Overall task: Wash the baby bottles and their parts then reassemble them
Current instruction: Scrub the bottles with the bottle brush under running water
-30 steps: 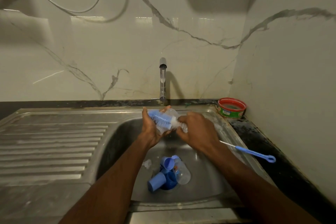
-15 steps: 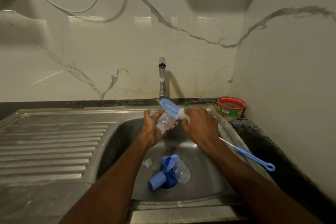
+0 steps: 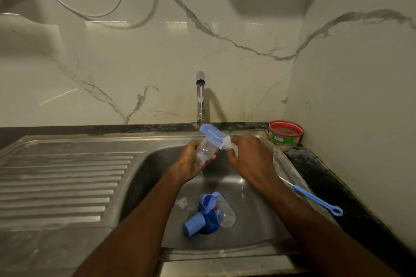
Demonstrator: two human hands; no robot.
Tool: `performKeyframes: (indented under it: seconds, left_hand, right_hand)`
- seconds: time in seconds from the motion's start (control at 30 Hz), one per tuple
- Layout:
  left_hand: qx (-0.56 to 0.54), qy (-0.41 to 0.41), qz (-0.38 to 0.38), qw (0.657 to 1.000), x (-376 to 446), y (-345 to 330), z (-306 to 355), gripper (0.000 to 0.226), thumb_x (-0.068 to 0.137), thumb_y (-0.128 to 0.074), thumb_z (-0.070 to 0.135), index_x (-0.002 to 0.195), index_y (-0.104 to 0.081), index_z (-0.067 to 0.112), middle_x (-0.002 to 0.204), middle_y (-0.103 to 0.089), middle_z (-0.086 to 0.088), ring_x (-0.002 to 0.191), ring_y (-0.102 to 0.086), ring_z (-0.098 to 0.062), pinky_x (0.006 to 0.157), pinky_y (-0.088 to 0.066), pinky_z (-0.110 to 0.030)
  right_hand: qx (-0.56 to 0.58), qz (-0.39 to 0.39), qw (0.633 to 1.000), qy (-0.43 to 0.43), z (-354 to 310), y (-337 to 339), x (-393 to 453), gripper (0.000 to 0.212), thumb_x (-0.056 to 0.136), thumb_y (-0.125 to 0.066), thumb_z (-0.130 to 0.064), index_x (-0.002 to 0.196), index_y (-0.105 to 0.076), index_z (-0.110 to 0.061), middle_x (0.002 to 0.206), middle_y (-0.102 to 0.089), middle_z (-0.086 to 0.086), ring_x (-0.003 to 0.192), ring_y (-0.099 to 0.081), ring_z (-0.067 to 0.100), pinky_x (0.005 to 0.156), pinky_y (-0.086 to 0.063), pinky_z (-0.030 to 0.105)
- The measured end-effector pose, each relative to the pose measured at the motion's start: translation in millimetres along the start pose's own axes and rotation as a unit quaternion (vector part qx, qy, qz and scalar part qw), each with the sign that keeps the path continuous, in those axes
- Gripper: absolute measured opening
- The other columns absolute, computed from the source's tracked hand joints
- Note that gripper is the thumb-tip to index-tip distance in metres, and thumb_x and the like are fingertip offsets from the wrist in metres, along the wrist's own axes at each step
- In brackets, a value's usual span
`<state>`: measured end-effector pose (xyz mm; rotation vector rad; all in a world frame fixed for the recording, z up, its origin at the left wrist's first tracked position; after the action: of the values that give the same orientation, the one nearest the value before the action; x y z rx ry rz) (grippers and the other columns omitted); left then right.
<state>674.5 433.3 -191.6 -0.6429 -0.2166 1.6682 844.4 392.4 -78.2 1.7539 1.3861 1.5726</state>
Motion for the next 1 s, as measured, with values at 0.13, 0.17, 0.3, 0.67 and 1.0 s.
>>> performKeyframes:
  seconds: [0.13,0.17,0.3,0.67,1.0]
  left_hand:
    - [-0.046,-0.023,-0.032,0.998,0.0,-6.1,2.6,0.032,0.105,-0.047,0.029,0.122,-0.058,0.005,0.115,-0.067,-0.022,0.104,-0.067,-0.032,0.094,-0.053,-0.041]
    - [-0.054,-0.029,-0.038,0.997,0.0,-5.7,5.4,0.034,0.104,-0.049,0.028,0.126,-0.057,0.004,0.116,-0.068,-0.023,0.106,-0.066,-0.032,0.096,-0.054,-0.042]
    - [-0.085,-0.027,-0.047,0.995,-3.3,-6.1,11.4,0.031,0.100,-0.057,0.025,0.123,-0.058,0.005,0.108,-0.072,-0.023,0.102,-0.069,-0.033,0.084,-0.061,-0.039]
    - [-0.083,0.008,0.006,0.997,0.0,10.2,-0.9,0.053,0.103,-0.036,0.051,0.124,-0.059,0.008,0.111,-0.068,-0.024,0.094,-0.066,-0.034,0.081,-0.053,-0.041]
    - [-0.021,-0.020,0.038,0.999,6.6,13.8,5.7,0.038,0.107,-0.035,0.037,0.096,-0.058,0.007,0.094,-0.062,-0.015,0.082,-0.059,-0.025,0.073,-0.048,-0.037]
  right_hand:
    - [-0.001,-0.024,0.998,0.052,-17.6,-9.1,-8.4,0.035,0.092,-0.061,-0.040,0.125,-0.066,-0.030,0.107,-0.067,-0.003,0.087,-0.063,0.016,0.067,-0.045,0.028]
    - [-0.003,-0.017,0.998,0.054,-19.6,-7.7,-7.7,0.035,0.093,-0.061,-0.040,0.126,-0.065,-0.030,0.107,-0.066,-0.003,0.086,-0.062,0.015,0.065,-0.043,0.028]
    - [-0.012,0.014,0.999,0.034,-16.5,4.7,-1.6,0.032,0.095,-0.057,-0.038,0.125,-0.064,-0.030,0.108,-0.064,-0.002,0.089,-0.063,0.018,0.064,-0.039,0.027]
    - [0.008,-0.039,0.998,0.054,-19.5,-17.0,-3.5,0.030,0.094,-0.063,-0.032,0.123,-0.066,-0.029,0.108,-0.068,-0.003,0.087,-0.062,0.014,0.069,-0.041,0.026]
    - [0.011,-0.062,0.995,0.078,-21.1,-26.6,-5.3,0.036,0.091,-0.063,-0.041,0.126,-0.067,-0.032,0.106,-0.070,-0.004,0.088,-0.064,0.015,0.075,-0.054,0.033]
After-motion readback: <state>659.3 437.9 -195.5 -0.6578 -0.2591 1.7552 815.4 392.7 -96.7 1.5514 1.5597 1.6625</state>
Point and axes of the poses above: each hand's wrist, its own x-axis towards the middle knuckle, its own y-axis out of the back of the hand, z = x × y, the point moved 10 cm from there along x, towards the middle knuckle
